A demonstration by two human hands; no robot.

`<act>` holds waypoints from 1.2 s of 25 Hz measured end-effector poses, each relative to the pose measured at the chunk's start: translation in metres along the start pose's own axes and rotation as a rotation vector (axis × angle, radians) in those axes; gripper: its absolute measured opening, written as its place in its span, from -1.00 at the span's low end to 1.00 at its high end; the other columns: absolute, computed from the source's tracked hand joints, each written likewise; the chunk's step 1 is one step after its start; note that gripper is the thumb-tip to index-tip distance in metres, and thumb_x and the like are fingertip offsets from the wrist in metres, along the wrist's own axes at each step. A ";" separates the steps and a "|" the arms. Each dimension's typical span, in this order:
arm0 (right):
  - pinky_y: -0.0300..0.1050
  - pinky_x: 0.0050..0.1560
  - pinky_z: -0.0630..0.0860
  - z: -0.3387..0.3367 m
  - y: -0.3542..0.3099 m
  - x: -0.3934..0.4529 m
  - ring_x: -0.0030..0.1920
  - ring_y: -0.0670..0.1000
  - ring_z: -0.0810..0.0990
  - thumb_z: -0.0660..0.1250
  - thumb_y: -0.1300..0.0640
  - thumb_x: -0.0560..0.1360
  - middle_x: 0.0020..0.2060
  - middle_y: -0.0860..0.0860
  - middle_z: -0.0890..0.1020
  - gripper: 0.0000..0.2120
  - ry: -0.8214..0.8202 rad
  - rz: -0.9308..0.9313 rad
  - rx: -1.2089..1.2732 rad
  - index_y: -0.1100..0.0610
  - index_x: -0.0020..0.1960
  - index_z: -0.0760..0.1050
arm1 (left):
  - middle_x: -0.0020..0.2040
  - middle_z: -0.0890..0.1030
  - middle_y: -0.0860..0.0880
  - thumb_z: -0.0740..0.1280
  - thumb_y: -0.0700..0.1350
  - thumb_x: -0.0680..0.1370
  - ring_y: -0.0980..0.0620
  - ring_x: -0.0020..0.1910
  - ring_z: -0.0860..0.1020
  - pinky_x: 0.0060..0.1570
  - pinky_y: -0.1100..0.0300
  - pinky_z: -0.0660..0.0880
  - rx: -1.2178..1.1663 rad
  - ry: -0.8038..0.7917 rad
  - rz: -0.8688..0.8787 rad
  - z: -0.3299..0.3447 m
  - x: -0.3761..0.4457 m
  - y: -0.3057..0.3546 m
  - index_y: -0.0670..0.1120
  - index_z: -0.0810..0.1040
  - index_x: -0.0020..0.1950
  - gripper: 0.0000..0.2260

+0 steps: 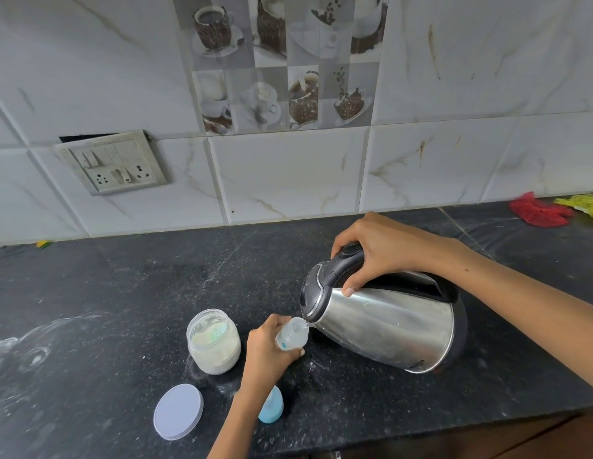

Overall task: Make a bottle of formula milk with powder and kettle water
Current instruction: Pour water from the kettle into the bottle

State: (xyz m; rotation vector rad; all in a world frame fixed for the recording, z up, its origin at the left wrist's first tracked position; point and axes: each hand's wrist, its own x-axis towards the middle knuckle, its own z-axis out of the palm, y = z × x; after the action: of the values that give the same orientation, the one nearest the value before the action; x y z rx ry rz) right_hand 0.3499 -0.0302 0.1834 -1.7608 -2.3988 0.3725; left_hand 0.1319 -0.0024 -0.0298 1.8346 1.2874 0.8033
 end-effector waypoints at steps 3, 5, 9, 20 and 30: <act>-0.12 -0.23 0.44 -0.001 0.001 0.000 -0.28 -0.10 0.55 0.59 -0.14 0.20 -0.30 -0.08 0.64 -0.58 0.005 -0.009 0.002 -0.02 -0.01 0.63 | -0.08 0.59 0.26 0.62 -0.18 0.17 0.33 -0.05 0.52 -0.16 0.56 0.39 0.005 0.000 0.003 0.000 0.001 -0.002 0.05 0.53 0.01 -0.52; -0.17 -0.23 0.43 -0.001 0.002 -0.001 -0.26 -0.12 0.55 0.59 -0.14 0.20 -0.29 -0.11 0.64 -0.59 0.015 -0.014 0.013 -0.03 -0.01 0.63 | -0.08 0.59 0.25 0.62 -0.18 0.17 0.32 -0.04 0.53 -0.16 0.55 0.40 0.004 0.006 0.004 0.000 0.001 -0.003 0.05 0.53 0.00 -0.52; -0.17 -0.19 0.48 0.001 0.005 -0.003 -0.24 -0.14 0.57 0.59 -0.14 0.21 -0.27 -0.13 0.65 -0.59 0.024 -0.017 0.048 -0.03 -0.01 0.63 | -0.09 0.61 0.23 0.62 -0.18 0.16 0.28 -0.05 0.55 -0.17 0.53 0.41 -0.005 0.018 0.001 0.000 0.001 -0.004 0.05 0.54 -0.01 -0.52; -0.42 -0.07 0.48 0.028 0.042 -0.024 -0.12 -0.26 0.63 0.66 -0.03 0.15 -0.17 -0.26 0.70 -0.55 0.223 0.048 0.343 -0.14 0.01 0.66 | -0.03 0.67 0.08 0.63 -0.23 0.16 0.18 -0.02 0.62 0.04 0.16 0.57 -0.216 0.100 -0.110 -0.001 -0.004 -0.023 -0.01 0.55 0.01 -0.51; -0.19 0.05 0.61 0.071 0.067 -0.042 -0.06 -0.07 0.70 0.65 0.05 0.04 -0.11 -0.06 0.74 -0.48 0.579 0.134 0.742 0.02 0.00 0.69 | -0.03 0.68 0.03 0.62 -0.24 0.19 0.16 -0.03 0.63 0.06 0.14 0.57 -0.331 0.189 -0.122 -0.007 -0.010 -0.016 -0.07 0.55 0.03 -0.53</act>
State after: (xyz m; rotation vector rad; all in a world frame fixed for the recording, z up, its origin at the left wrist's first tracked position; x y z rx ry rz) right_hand 0.4058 -0.0597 0.0979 -1.4135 -1.4779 0.5752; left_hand 0.1154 -0.0066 -0.0398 1.4331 1.2809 1.0726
